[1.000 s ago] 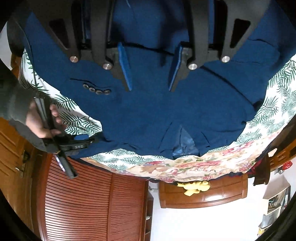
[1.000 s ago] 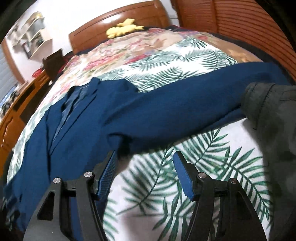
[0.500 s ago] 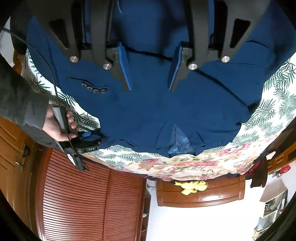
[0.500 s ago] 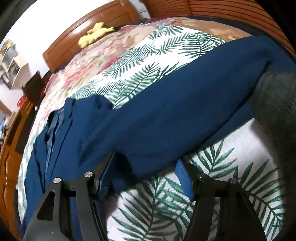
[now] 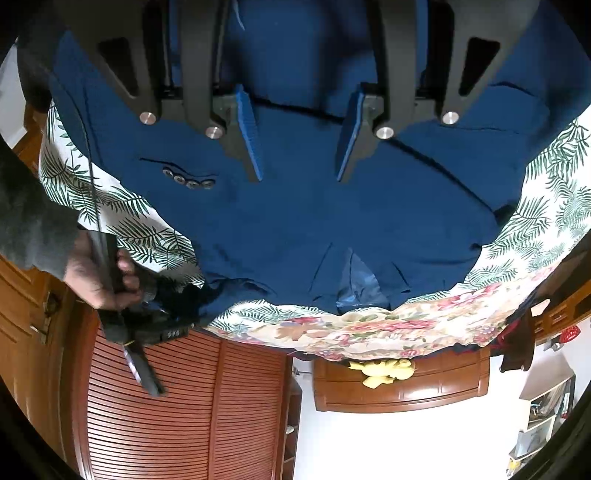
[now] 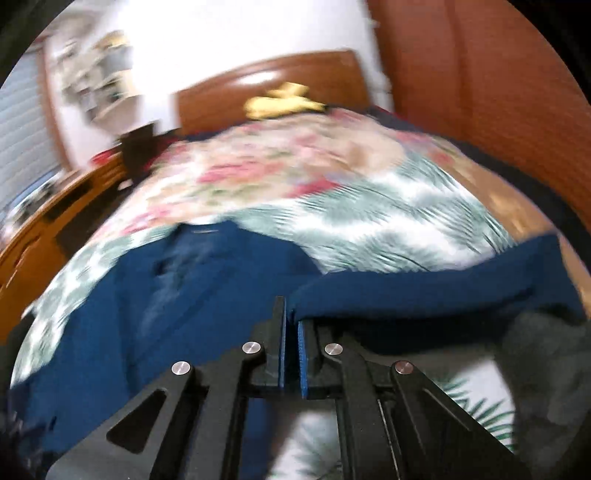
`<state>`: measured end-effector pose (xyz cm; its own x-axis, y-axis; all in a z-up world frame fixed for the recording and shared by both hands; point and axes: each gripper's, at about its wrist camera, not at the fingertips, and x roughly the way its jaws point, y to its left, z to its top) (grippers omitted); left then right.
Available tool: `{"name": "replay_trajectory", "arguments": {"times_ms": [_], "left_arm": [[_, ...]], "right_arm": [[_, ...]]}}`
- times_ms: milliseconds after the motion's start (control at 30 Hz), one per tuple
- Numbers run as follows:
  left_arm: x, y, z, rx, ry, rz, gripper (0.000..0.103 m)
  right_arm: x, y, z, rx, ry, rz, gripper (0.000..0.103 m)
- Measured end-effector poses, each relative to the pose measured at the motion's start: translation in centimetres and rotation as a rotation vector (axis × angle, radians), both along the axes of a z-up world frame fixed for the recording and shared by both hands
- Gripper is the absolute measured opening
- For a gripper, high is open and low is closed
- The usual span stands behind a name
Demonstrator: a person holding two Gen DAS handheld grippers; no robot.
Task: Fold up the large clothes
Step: 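Grasp the other sleeve cuff with the right tool and lift it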
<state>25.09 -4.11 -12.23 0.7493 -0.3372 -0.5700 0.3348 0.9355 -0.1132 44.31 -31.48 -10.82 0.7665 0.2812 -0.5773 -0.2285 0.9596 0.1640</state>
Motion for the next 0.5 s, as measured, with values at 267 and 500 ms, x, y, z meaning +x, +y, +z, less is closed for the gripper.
{"name": "replay_trajectory", "arguments": {"times_ms": [267,500], "left_arm": [[-0.1,0.1,0.1,0.002,-0.004,0.008,0.038],[-0.4,-0.1,0.3,0.005,-0.013,0.009,0.038]], "right_arm": [[-5.7,6.1,-2.1,-0.049,0.106,0.231,0.003],[-6.7,3.5,-1.2,-0.05,0.108,0.115,0.022]]}}
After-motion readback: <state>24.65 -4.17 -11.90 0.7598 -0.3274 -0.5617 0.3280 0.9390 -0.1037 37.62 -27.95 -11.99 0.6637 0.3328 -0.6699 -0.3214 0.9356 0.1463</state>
